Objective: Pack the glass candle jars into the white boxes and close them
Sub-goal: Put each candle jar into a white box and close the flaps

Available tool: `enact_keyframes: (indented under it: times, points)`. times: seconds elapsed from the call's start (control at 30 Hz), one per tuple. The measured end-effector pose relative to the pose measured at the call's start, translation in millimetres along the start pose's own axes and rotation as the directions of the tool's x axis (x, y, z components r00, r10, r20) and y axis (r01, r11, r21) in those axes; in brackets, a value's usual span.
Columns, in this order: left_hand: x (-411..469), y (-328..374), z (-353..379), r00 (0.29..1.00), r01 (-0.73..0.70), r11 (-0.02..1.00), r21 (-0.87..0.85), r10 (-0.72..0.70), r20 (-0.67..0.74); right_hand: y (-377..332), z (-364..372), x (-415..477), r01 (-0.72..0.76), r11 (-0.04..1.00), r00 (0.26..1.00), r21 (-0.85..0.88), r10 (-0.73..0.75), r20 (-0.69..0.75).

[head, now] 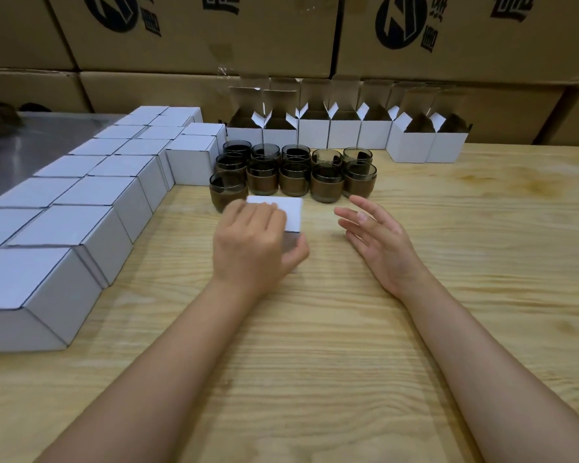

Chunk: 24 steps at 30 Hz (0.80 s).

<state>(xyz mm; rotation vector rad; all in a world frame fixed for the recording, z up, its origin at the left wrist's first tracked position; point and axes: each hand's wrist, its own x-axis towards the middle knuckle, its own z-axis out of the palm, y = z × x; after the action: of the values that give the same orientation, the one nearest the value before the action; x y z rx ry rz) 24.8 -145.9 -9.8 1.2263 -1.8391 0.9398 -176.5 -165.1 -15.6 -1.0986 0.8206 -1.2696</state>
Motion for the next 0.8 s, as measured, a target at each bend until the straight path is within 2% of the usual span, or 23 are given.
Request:
enact_keyframes:
  times: [0.2, 0.43, 0.57, 0.67, 0.8]
  points:
    - [-29, -66, -14, 0.984, 0.163, 0.959, 0.231, -0.175, 0.029, 0, -1, 1, -0.018, 1.000, 1.000, -0.011, 0.017, -0.017]
    - [-23, -91, 4, 0.921, 0.304, 0.927, 0.220, -0.345, 0.181, -1, -1, 2, -0.022, 1.000, 0.999, 0.003, 0.022, -0.038]
    - [-11, -103, 20, 0.842, 0.395, 0.880, 0.263, -0.461, 0.279, 0, -1, 2, -0.021, 1.000, 0.999, -0.002, 0.021, -0.042]
    - [-2, -114, 32, 0.804, 0.402, 0.875, 0.269, -0.479, 0.353, 3, -1, 4, -0.013, 0.999, 0.999, -0.038, 0.011, -0.050]
    - [8, -122, 41, 0.771, 0.442, 0.862, 0.250, -0.507, 0.385, 3, -1, 5, -0.017, 1.000, 0.998, -0.012, 0.016, -0.068]
